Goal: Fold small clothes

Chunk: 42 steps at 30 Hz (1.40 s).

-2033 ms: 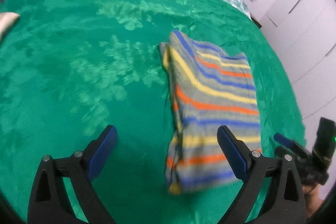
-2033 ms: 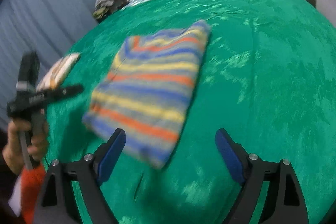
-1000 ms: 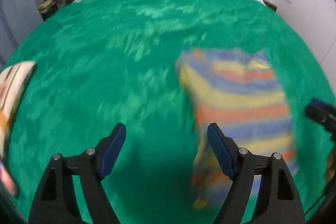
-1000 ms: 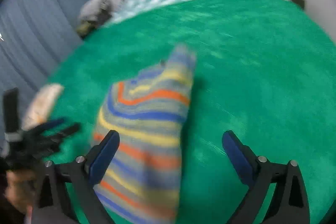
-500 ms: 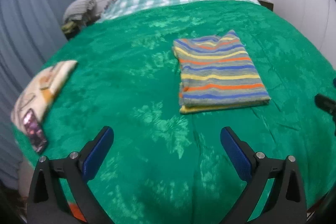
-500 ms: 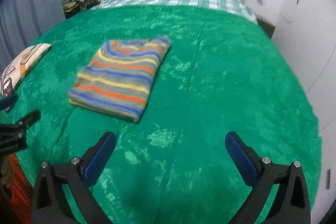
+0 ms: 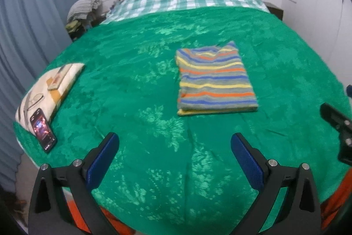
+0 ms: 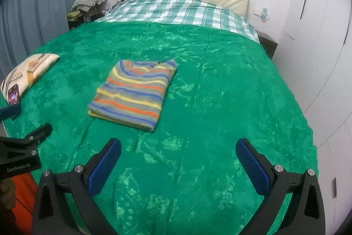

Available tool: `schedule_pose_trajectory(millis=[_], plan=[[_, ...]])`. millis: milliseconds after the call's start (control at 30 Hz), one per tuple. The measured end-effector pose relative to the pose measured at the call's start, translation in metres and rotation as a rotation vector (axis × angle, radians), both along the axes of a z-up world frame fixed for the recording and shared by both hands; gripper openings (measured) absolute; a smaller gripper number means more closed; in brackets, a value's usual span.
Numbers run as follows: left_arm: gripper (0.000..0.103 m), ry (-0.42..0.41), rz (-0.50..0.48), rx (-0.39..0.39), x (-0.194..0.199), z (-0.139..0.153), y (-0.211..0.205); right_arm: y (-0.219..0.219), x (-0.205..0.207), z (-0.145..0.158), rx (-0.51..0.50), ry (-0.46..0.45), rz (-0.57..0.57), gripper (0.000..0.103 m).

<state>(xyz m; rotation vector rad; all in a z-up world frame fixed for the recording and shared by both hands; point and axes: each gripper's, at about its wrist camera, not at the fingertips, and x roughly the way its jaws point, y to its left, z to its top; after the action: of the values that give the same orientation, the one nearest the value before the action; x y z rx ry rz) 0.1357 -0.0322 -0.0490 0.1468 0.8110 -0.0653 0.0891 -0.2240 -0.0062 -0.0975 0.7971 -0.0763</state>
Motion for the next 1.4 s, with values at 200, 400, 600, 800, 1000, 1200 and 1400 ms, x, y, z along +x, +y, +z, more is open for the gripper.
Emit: schedule_pose_trajectory(millis=[200,400,600,800,1000,1200,1400], plan=[[0.103,-0.025,0.009,-0.01,-0.004,0.01,0.004,0.008,-0.007,0.014,-0.033,-0.009,-0.001,0.102],[0.103,-0.025,0.014,-0.051,-0.008,0.013,0.009,0.013,-0.015,0.022,-0.061,-0.016,0.002,0.102],[0.103,-0.052,0.072,-0.087,-0.011,0.018,0.02,0.014,-0.019,0.024,-0.076,-0.011,0.002,0.102],[0.103,-0.15,0.099,0.062,-0.016,0.041,0.016,0.012,-0.024,0.036,-0.008,-0.014,0.045,0.102],[0.103,-0.133,0.06,0.025,-0.024,0.08,0.015,0.02,-0.016,0.067,0.018,-0.017,0.137,0.102],[0.103,-0.07,0.079,0.006,-0.035,0.08,0.018,0.02,-0.023,0.089,0.028,-0.006,0.122,0.102],[0.103,-0.014,0.111,-0.034,-0.046,0.072,0.025,0.024,-0.035,0.076,0.024,0.023,0.129,0.102]])
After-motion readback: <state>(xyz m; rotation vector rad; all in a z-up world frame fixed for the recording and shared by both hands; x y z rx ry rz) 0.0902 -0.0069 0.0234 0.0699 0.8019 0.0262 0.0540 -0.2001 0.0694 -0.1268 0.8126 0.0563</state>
